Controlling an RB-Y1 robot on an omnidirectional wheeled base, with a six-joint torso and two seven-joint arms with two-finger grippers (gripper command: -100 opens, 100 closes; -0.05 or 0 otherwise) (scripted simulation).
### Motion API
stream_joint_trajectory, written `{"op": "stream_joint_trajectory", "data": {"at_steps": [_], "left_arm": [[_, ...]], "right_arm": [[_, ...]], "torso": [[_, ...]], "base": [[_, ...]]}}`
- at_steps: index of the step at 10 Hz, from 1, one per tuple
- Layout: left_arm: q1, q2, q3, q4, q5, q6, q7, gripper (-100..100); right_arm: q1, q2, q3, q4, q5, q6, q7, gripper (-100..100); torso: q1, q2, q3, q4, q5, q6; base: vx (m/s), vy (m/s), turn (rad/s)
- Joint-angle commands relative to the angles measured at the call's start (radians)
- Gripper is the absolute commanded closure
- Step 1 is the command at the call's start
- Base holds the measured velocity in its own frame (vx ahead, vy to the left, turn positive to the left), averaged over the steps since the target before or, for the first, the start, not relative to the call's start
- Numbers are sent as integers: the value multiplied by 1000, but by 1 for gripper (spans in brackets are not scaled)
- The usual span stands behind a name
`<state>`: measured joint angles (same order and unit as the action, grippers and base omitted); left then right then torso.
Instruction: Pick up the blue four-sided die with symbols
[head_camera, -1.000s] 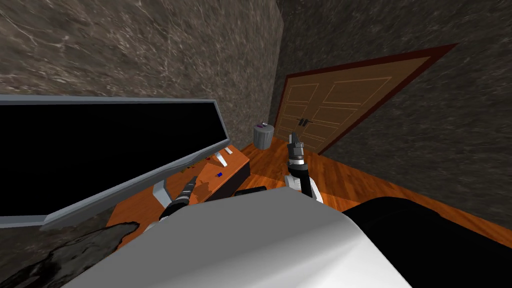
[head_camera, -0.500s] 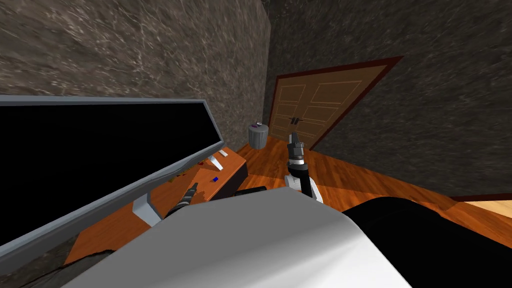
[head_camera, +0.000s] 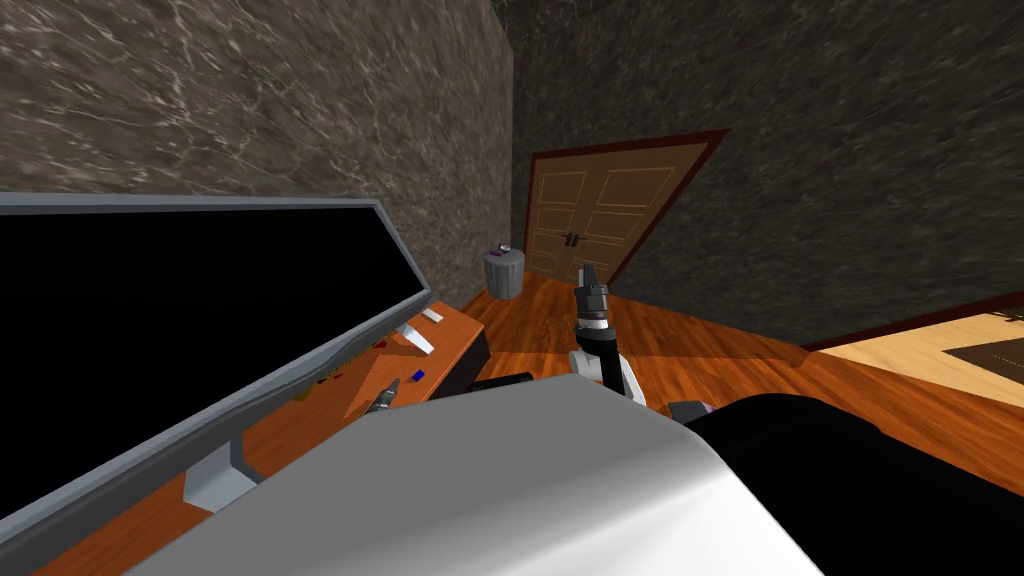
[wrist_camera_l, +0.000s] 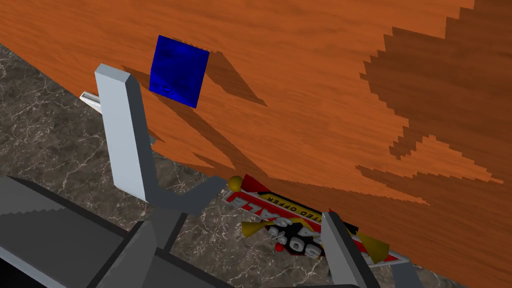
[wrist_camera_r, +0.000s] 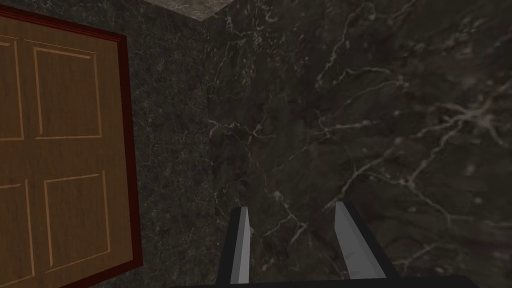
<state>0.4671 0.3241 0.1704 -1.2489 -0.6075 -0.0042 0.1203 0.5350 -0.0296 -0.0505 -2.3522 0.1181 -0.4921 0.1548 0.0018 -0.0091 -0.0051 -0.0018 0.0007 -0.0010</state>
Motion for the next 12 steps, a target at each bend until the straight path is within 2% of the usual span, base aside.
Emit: {"op": "stream_joint_trajectory", "data": {"at_steps": [1,4,7,8,9,10,12], "left_arm": [[-8,-1,1,31,-14,-5,-6,-100],[-29,-18,-26,114,-81,10,-24,-100],[-42,-32,-45,158,-120,15,-36,-100],[-35,-23,-47,140,-106,20,-29,-100],[-35,-24,-48,142,-108,20,-30,0],[-71,-37,-37,172,-109,18,-52,-100],[-108,-50,-27,203,-111,16,-74,-100]], "right_arm": [[0,0,0,0,0,0,0,0],[0,0,0,0,0,0,0,0],[0,0,0,0,0,0,0,0],[0,0,0,0,0,0,0,0],[0,0,0,0,0,0,0,0],[0,0,0,0,0,0,0,0],[0,0,0,0,0,0,0,0]], "torso": [[0,0,0,0,0,0],[-1,1,1,0,0,0],[-1,-2,-1,-1,0,-1],[-1,-1,-1,0,0,0],[-2,2,1,0,-1,-1],[-2,4,2,1,-1,-1],[-1,6,3,1,0,-1]], "base": [[43,-2,-75],[51,-5,-178],[94,3,-126],[24,-4,-14],[0,0,0],[-11,3,26],[-28,13,27]]}}
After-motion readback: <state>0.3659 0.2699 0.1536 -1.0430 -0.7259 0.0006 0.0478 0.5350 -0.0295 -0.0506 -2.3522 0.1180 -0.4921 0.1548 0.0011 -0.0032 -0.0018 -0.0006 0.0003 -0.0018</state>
